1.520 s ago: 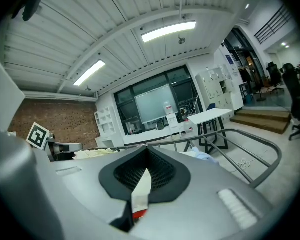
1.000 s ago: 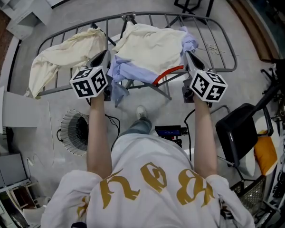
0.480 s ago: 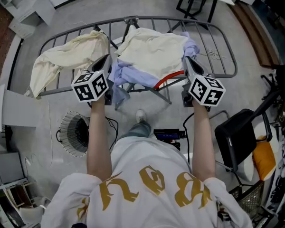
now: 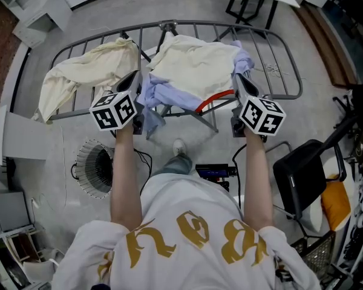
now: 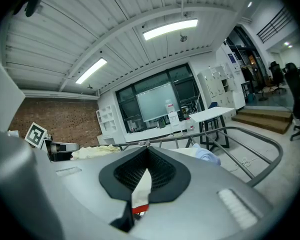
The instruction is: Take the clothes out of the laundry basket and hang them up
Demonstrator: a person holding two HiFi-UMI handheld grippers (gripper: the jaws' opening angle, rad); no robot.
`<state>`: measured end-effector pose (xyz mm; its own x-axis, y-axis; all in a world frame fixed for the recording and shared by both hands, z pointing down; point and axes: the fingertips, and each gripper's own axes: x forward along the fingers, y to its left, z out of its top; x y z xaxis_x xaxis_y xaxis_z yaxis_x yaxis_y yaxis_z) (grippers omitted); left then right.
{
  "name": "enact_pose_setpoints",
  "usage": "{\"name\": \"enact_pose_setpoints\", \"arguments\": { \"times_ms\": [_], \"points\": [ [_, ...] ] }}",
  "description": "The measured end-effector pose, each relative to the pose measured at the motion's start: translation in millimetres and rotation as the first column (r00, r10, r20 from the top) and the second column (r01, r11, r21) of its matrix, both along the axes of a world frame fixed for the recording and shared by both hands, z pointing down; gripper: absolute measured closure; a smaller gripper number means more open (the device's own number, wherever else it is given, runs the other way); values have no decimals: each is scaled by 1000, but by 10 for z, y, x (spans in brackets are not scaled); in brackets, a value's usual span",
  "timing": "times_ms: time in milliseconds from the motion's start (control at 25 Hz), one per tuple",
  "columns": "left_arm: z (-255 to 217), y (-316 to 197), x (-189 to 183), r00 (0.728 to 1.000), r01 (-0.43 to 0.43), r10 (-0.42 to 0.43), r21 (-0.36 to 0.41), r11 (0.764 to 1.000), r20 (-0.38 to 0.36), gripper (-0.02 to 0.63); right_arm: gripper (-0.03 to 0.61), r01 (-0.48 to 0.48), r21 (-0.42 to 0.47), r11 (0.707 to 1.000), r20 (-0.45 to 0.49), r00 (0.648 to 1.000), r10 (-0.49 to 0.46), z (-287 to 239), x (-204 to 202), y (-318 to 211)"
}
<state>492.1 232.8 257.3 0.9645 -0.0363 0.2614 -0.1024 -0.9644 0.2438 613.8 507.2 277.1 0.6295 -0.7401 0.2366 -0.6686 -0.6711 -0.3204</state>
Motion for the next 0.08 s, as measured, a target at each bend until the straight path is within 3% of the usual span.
{"name": "enact_pose_setpoints", "arguments": {
  "times_ms": [80],
  "points": [
    [17,17,-5,1000,-3,3,-3,1000,5,611,554,-2,1,1000,2,1000,2,8,-3,19]
  ]
}}
